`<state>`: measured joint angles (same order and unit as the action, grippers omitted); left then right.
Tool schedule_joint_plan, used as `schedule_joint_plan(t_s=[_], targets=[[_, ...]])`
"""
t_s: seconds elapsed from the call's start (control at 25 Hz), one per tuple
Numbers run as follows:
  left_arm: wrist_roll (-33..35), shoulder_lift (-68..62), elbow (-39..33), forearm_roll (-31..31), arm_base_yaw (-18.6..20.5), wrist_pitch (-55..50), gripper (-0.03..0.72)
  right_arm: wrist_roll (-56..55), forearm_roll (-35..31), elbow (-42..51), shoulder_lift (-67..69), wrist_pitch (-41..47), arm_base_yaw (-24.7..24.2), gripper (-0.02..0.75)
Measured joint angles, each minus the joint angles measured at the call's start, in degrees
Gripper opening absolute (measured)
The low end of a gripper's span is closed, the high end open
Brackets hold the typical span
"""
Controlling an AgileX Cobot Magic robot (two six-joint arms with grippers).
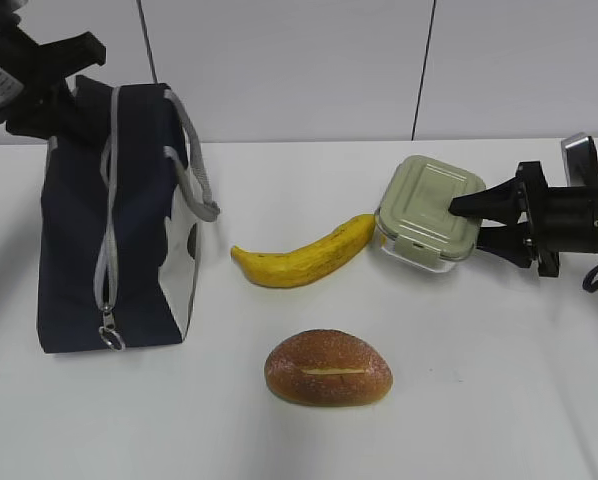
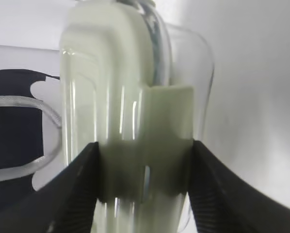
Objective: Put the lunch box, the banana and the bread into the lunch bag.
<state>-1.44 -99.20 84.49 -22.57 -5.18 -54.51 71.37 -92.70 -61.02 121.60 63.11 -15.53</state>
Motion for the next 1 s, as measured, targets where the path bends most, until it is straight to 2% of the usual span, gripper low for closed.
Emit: schedule_joint_plan(t_s=[0.16,0.32,0.52,0.76,1.0], targets=[[6.51,0.0,0.0,-9.14,0.0,0.17,-0.003,-0.81,-1.08,0.0,-2.42,-0.57,0.51,0.384],[10.64,0.0,0.0,-13.59,0.0,-0.04,-0.003,-2.33,-1.49,-0.17,-8.27,-0.57,3.82,0.384],[12.52,0.0,0.0,-14.92,0.0,-0.35,-0.003,-5.18,-1.71,-4.17,-13.93,0.19,11.52,0.384],[12.63,0.0,0.0,-15.07,0.0,-0.51,-0.003,-10.32,-0.87,-12.44,-14.65,1.39,20.85,0.384],[12.8,0.0,0.0,-15.45,0.0,-0.67,-0.003,-12.1,2.64,-15.97,-14.65,-5.24,27.5,0.383]])
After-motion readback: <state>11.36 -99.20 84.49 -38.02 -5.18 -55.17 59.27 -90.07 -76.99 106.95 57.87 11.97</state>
